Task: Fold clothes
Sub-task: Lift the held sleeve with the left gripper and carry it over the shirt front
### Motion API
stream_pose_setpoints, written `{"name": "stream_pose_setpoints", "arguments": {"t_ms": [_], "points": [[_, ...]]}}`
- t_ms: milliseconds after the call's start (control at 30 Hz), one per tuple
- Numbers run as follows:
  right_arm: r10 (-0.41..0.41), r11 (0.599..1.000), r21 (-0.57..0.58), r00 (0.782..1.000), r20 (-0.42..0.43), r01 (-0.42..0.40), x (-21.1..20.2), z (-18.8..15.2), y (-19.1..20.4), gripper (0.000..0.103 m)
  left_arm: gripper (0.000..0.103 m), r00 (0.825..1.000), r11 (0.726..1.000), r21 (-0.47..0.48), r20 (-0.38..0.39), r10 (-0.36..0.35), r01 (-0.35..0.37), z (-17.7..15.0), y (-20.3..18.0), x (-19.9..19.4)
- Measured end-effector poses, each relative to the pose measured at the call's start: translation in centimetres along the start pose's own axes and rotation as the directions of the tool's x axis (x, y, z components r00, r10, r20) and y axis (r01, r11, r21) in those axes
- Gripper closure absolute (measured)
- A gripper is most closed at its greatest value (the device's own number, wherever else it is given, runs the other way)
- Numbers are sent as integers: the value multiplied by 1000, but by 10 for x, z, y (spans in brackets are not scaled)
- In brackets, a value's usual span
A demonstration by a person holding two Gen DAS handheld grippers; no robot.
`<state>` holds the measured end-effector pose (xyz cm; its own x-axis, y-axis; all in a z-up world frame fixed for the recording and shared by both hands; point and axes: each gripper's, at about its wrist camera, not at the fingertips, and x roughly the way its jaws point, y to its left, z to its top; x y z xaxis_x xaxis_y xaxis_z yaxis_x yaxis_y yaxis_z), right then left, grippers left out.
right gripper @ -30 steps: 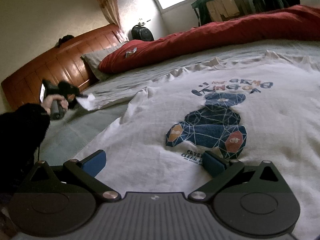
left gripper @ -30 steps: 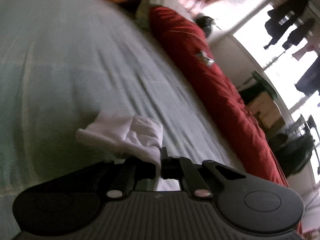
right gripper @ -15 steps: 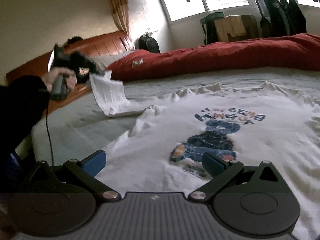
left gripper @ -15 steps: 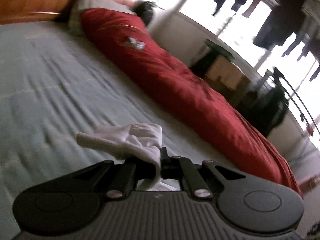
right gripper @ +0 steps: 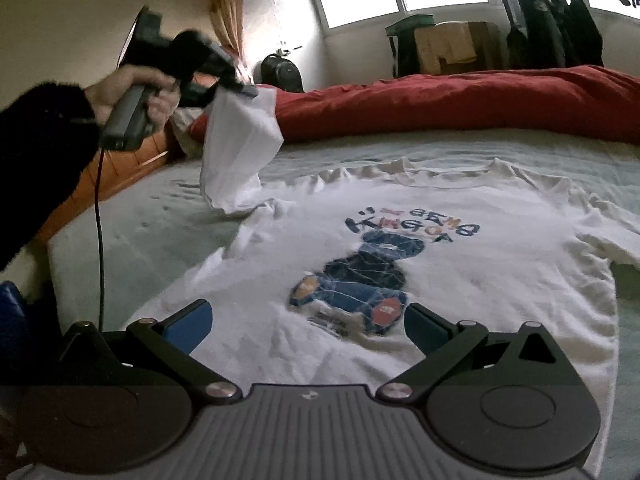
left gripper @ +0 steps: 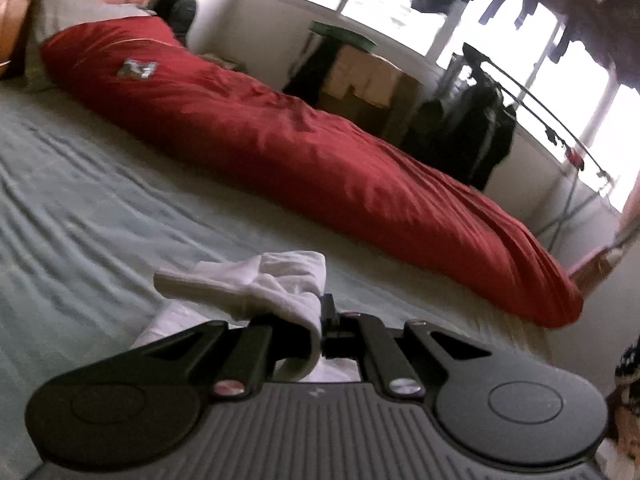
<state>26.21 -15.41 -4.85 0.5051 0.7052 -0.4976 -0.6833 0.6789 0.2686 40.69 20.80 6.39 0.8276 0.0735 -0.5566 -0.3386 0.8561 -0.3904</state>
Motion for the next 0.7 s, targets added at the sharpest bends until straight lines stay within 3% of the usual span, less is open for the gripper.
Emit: {"name": "stream_pose_setpoints", "arguments": {"t_ms": [333, 700], "points": [[-13, 1000, 13, 1000, -4, 13, -12, 2, -21, 0, 101, 996, 991, 104, -55, -72, 78, -20, -77, 22], [-74, 992, 96, 997, -22, 76, -17, 2, -49, 0, 101, 986, 969, 212, -134, -100, 127, -46, -152, 56]]}}
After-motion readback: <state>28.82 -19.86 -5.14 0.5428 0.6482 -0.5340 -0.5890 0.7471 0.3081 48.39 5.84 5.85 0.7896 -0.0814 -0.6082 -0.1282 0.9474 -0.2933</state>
